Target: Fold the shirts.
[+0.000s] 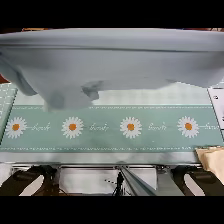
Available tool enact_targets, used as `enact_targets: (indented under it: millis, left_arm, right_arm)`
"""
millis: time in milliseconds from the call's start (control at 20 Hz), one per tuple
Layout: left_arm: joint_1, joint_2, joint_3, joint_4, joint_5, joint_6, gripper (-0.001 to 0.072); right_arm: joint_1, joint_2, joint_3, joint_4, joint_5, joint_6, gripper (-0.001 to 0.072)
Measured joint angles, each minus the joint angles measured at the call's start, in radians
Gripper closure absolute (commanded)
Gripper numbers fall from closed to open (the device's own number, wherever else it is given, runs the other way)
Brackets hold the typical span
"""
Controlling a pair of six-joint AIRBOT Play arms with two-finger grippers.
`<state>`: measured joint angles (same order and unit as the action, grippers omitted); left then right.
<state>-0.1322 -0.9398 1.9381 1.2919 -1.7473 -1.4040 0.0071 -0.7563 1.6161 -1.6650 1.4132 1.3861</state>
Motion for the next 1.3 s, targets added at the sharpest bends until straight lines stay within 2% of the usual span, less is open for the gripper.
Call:
enact_targets:
  millis: [250, 450, 650, 850, 950, 1100, 1300]
  left_arm:
    - [0.0, 0.029, 0.001, 0.05, -0.021, -0.015, 0.0679]
    - [0.0, 0.098, 0.003, 0.056, -0.053, -0.043, 0.0679]
    - [0.0, 0.22, 0.004, 0.007, -0.076, -0.139, 0.0681]
    - [0.001, 0.313, 0.001, -0.051, -0.089, -0.249, 0.0682]
    - [0.001, 0.332, -0.024, -0.065, -0.089, -0.285, 0.0682]
    - [0.001, 0.341, -0.152, -0.073, -0.089, -0.305, 0.0681]
    - [0.001, 0.328, -0.492, -0.079, -0.088, -0.259, 0.0678]
  right_arm:
    - [0.0, 0.0, 0.019, -0.019, 0.048, -0.001, 0.0683]
    - [0.0, 0.0, 0.145, 0.016, 0.137, 0.003, 0.0683]
    - [-0.001, 0.005, 0.338, 0.065, 0.294, 0.062, 0.0683]
    - [-0.001, 0.031, 0.407, 0.122, 0.394, 0.152, 0.0683]
    - [-0.001, 0.037, 0.373, 0.139, 0.415, 0.179, 0.0683]
    - [-0.001, 0.039, 0.205, 0.158, 0.43, 0.189, 0.0683]
    - [-0.001, -0.012, -0.136, 0.173, 0.433, 0.151, 0.0683]
